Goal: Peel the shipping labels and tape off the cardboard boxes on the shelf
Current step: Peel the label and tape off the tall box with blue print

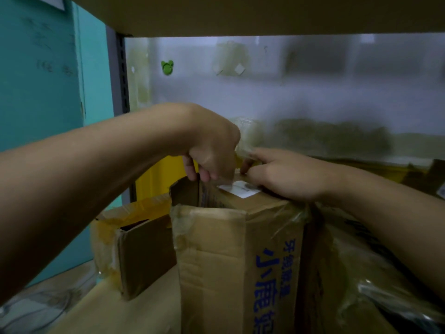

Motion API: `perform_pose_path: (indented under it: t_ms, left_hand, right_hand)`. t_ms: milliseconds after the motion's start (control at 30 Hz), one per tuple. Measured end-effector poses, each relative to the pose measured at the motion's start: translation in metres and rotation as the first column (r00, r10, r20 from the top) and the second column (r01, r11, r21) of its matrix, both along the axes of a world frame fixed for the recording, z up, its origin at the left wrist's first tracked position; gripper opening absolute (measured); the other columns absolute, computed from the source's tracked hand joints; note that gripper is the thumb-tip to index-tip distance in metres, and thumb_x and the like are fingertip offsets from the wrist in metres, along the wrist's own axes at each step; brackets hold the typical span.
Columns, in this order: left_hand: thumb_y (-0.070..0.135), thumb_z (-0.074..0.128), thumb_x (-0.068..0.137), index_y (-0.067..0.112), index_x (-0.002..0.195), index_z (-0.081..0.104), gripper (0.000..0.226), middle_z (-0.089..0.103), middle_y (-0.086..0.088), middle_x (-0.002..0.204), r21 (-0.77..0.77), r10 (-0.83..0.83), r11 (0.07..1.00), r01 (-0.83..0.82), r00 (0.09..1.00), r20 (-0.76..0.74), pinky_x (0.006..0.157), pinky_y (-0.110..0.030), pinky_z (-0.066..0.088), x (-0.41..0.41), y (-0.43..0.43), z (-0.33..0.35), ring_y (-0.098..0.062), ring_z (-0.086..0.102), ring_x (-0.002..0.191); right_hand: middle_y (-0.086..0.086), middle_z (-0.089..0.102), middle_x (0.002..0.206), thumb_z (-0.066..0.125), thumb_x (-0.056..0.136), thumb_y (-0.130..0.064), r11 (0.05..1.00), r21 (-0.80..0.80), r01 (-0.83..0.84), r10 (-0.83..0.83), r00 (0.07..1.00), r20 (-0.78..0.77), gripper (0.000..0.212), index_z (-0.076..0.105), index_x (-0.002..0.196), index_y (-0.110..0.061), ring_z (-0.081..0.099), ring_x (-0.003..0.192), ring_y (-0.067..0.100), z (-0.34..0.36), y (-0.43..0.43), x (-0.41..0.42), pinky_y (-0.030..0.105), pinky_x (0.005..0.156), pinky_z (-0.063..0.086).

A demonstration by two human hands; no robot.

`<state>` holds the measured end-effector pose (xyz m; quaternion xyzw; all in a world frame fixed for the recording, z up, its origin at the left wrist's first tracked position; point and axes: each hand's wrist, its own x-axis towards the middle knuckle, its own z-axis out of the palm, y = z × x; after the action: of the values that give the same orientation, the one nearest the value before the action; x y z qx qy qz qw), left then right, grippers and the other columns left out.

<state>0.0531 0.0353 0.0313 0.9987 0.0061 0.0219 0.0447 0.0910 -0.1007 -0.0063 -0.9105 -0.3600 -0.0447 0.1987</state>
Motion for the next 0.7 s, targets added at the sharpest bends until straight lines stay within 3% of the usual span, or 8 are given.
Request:
perform_pose_path:
  t_ms: [133, 300, 533, 600, 700]
  left_hand:
    - [0.018, 0.070, 0.089, 0.008, 0.068, 0.064, 0.024, 0.060, 0.010, 0.043, -0.113, 0.012, 0.993, -0.015, 1.000, -0.022, 0.058, -0.025, 0.057, 0.002, 0.004, -0.003, -0.002, 0.061, 0.049]
    - [0.016, 0.067, 0.090, 0.008, 0.067, 0.063, 0.025, 0.059, 0.008, 0.045, -0.195, 0.022, 0.980, -0.023, 1.000, -0.010, 0.058, -0.025, 0.057, 0.000, -0.002, -0.008, -0.009, 0.061, 0.055]
    - [0.020, 0.055, 0.096, 0.003, 0.091, 0.064, 0.021, 0.057, -0.002, 0.075, -0.237, 0.006, 0.972, -0.010, 1.000, -0.018, 0.055, -0.016, 0.053, -0.008, 0.001, -0.014, -0.009, 0.057, 0.060]
    - [0.021, 0.055, 0.097, -0.001, 0.100, 0.066, 0.024, 0.057, -0.005, 0.079, -0.257, -0.001, 0.966, -0.004, 1.000, -0.019, 0.055, -0.015, 0.053, -0.012, 0.005, -0.017, -0.012, 0.058, 0.064]
    - [0.021, 0.059, 0.097, 0.005, 0.097, 0.068, 0.018, 0.059, -0.006, 0.081, -0.377, -0.041, 0.924, 0.058, 0.998, 0.054, 0.060, -0.016, 0.054, -0.018, 0.017, -0.025, -0.013, 0.058, 0.069]
  right_hand:
    - [0.000, 0.056, 0.109, 0.048, 0.091, -0.026, 1.000, 0.017, 0.003, -0.003, 1.000, 0.006, 0.028, 0.053, 0.118, -0.022, 0.053, 0.099, 0.016, -0.001, 0.000, 0.002, 0.029, 0.075, 0.041]
    - [-0.001, 0.057, 0.103, 0.048, 0.089, -0.026, 1.000, 0.002, 0.003, -0.003, 1.000, 0.020, 0.025, 0.053, 0.113, -0.022, 0.054, 0.096, 0.016, -0.002, -0.002, 0.003, 0.029, 0.072, 0.041]
    - [0.001, 0.059, 0.106, 0.047, 0.092, -0.027, 1.000, -0.008, 0.016, -0.015, 1.000, 0.023, 0.025, 0.055, 0.114, -0.020, 0.054, 0.100, 0.019, -0.002, -0.001, 0.002, 0.035, 0.088, 0.043]
    - [0.000, 0.058, 0.105, 0.046, 0.093, -0.029, 1.000, -0.009, 0.012, -0.012, 1.000, 0.018, 0.025, 0.055, 0.115, -0.020, 0.054, 0.099, 0.018, -0.002, -0.001, 0.001, 0.032, 0.083, 0.042]
    - [-0.003, 0.058, 0.100, 0.047, 0.094, -0.030, 1.000, -0.005, 0.027, -0.026, 0.999, 0.046, 0.022, 0.057, 0.111, -0.020, 0.053, 0.093, 0.014, -0.002, -0.001, -0.001, 0.025, 0.073, 0.039]
